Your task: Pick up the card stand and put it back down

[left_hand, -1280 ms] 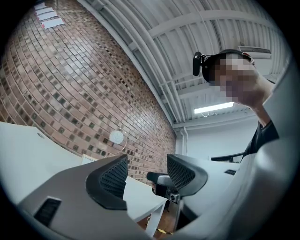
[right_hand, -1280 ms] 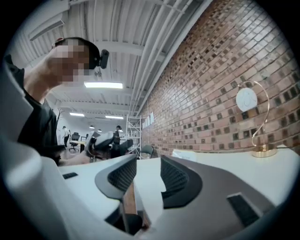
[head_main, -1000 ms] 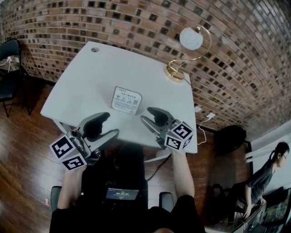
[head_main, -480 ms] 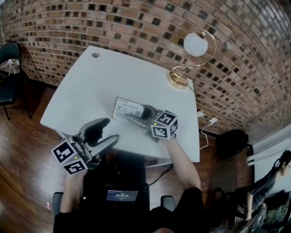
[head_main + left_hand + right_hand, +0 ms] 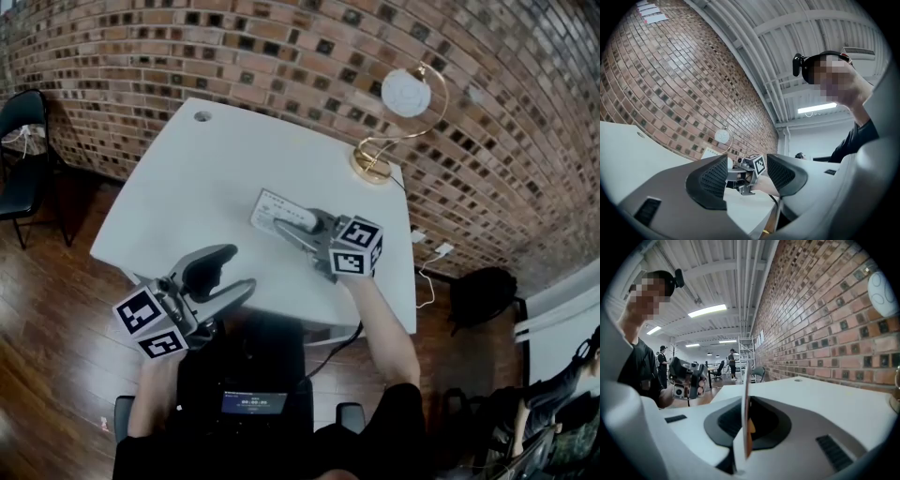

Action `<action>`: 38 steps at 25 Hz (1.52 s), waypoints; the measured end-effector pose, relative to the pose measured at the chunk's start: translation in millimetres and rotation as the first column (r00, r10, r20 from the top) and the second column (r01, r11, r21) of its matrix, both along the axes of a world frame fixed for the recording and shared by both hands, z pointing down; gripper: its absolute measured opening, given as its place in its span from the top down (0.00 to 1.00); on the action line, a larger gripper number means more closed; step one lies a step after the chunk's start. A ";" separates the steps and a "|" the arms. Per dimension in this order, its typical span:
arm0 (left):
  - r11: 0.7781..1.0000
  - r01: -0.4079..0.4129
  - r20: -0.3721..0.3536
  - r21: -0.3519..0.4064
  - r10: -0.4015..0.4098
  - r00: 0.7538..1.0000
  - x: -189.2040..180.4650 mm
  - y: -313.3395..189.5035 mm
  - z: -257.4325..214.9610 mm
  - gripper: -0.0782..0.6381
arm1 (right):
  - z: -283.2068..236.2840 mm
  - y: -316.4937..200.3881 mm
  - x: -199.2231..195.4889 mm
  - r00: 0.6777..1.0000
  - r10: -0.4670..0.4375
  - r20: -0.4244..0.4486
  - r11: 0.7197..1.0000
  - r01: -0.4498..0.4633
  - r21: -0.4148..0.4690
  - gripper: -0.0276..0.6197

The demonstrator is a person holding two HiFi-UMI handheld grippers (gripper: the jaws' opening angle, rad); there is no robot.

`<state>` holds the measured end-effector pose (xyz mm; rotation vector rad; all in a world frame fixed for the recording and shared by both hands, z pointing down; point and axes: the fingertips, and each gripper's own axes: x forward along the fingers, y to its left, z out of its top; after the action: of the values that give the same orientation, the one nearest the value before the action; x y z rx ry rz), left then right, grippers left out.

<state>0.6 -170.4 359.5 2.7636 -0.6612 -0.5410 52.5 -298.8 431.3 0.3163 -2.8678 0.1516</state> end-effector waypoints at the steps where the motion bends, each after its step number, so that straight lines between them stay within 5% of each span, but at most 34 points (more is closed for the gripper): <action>1: 1.000 -0.006 0.001 0.004 0.006 1.000 2.0 1.1 -1.7 0.54 | -11.5 0.1 3.7 1.000 -0.002 0.016 1.000 0.002 0.001 0.92; 9: 0.994 -0.072 0.012 0.077 0.071 0.997 22.5 15.6 -26.7 0.54 | -103.5 3.4 18.5 0.992 -0.060 0.108 0.997 0.064 -0.035 0.92; 15: 0.987 -0.105 0.006 0.123 0.105 0.994 31.4 20.8 -46.2 0.54 | -142.8 -2.0 16.2 0.993 -0.077 0.090 0.997 0.079 -0.023 0.92; 38: 0.984 -0.078 0.018 0.160 0.076 0.997 33.6 6.8 -55.6 0.54 | -130.3 -6.9 0.3 0.988 -0.151 0.046 0.987 0.153 -0.055 0.92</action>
<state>34.2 -163.6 303.9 2.9301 -0.5324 -0.5862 52.8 -305.7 300.9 0.0836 -2.9076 0.2151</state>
